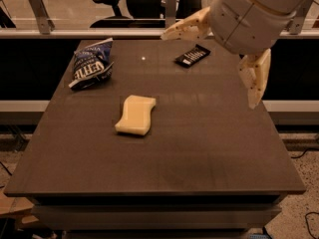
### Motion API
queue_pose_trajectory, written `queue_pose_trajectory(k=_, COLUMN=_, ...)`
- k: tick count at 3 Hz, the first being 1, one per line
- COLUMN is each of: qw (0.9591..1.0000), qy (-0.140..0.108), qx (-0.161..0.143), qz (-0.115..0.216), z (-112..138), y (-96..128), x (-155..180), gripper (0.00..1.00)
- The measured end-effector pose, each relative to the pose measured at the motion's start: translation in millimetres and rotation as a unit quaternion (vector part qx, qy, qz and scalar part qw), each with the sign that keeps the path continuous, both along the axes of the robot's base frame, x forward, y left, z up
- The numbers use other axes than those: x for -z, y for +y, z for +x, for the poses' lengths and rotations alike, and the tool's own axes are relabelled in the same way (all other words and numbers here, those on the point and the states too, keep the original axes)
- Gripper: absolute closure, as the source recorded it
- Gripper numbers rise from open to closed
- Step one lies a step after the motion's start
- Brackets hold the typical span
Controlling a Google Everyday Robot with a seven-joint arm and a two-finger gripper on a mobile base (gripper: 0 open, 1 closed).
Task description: Pick sponge
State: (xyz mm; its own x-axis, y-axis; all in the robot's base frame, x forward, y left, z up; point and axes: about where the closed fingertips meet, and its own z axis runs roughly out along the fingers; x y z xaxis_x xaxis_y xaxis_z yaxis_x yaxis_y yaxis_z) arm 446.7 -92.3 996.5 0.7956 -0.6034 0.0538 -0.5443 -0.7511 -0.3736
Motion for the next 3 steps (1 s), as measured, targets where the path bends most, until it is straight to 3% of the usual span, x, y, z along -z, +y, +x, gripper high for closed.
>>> queue_pose_trajectory(k=1, qw=1.0, qy=-0.005, qx=0.0, qz=0.0, z=-0.4, y=1.1, x=-3.5, gripper=0.0)
queue_pose_trajectory(k=3, qw=0.9992, qy=0.03, qx=0.001, qz=-0.024, z=6.9, y=8.2, x=-0.2, gripper=0.0)
